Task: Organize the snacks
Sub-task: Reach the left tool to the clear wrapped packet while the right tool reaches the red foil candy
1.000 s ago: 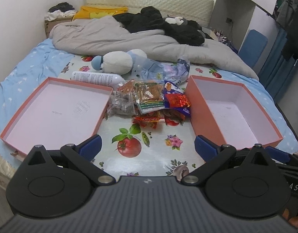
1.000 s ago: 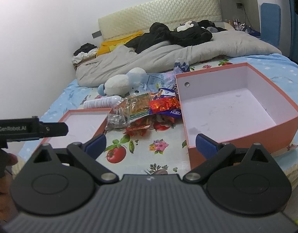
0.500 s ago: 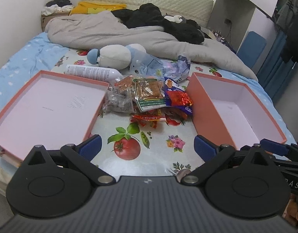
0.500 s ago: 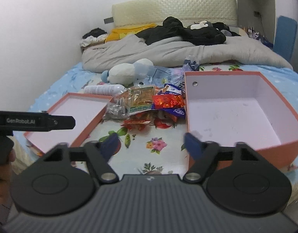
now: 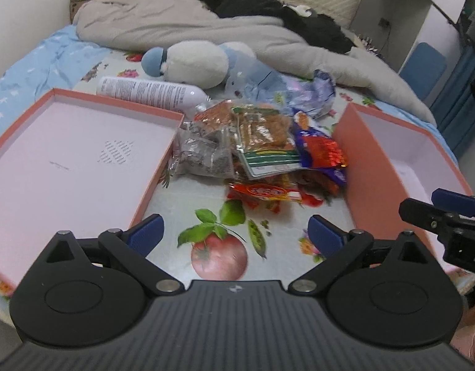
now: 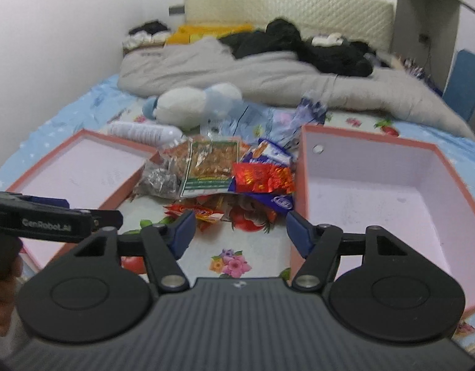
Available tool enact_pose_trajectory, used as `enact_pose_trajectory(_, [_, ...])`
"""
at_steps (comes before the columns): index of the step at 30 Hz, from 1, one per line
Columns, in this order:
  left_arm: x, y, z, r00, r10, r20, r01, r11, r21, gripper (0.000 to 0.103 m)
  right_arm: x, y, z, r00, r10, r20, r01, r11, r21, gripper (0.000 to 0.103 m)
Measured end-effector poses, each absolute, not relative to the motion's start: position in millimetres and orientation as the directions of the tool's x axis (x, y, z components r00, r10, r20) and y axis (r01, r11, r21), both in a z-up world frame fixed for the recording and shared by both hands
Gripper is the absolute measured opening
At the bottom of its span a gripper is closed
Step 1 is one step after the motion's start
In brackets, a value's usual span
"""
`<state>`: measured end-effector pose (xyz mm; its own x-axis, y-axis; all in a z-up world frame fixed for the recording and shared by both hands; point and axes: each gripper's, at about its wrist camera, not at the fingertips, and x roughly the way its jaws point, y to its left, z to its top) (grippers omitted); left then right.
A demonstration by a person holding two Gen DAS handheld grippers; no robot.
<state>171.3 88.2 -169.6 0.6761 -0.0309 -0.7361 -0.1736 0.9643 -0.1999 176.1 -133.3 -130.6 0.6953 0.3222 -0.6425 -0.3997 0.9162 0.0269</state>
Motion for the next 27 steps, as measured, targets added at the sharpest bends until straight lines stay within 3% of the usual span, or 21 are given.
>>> enact_pose_trajectory(5, [210.7,100.1,-197.5,0.649,-0.011,-0.761,-0.183,0.968,-0.170,0.092,210.7,-112.7,-142.9,0.688,0.310,-0.656,-0.410,0.912,0.001,0.065])
enact_pose_trajectory(9, [240.6,106.8,-220.0,0.631,0.007,-0.775,-0.178,0.975,-0.135,0.090,240.5,-95.1,-159.2,0.684,0.274,-0.676,-0.402,0.915,-0.036,0.052])
enact_pose_trajectory(13, [266.5,112.6,-237.5,0.626,0.015,-0.780,-0.176,0.977,-0.122,0.090,264.9,-82.6,-174.6,0.683,0.244,-0.688,-0.389,0.919,-0.059,0.051])
enact_pose_trajectory(18, [291.2,112.1,-251.6,0.634,0.052,-0.772,-0.175,0.981,-0.078,0.090,293.0,-73.1,-196.5,0.661,0.204,-0.722,-0.377,0.922,-0.085,0.037])
enact_pose_trajectory(24, [315.8,103.1,-270.4,0.610,0.164,-0.776,-0.186,0.981,0.061,0.090,303.5,-61.3,-212.3,0.665,0.169,-0.728,-0.389,0.910,-0.144,0.037])
enact_pose_trajectory(27, [319.7,104.5,-271.6,0.611,0.165,-0.774,-0.201,0.978,0.049,0.090,304.0,-54.3,-218.2,0.676,0.143,-0.722,-0.397,0.897,-0.194,0.037])
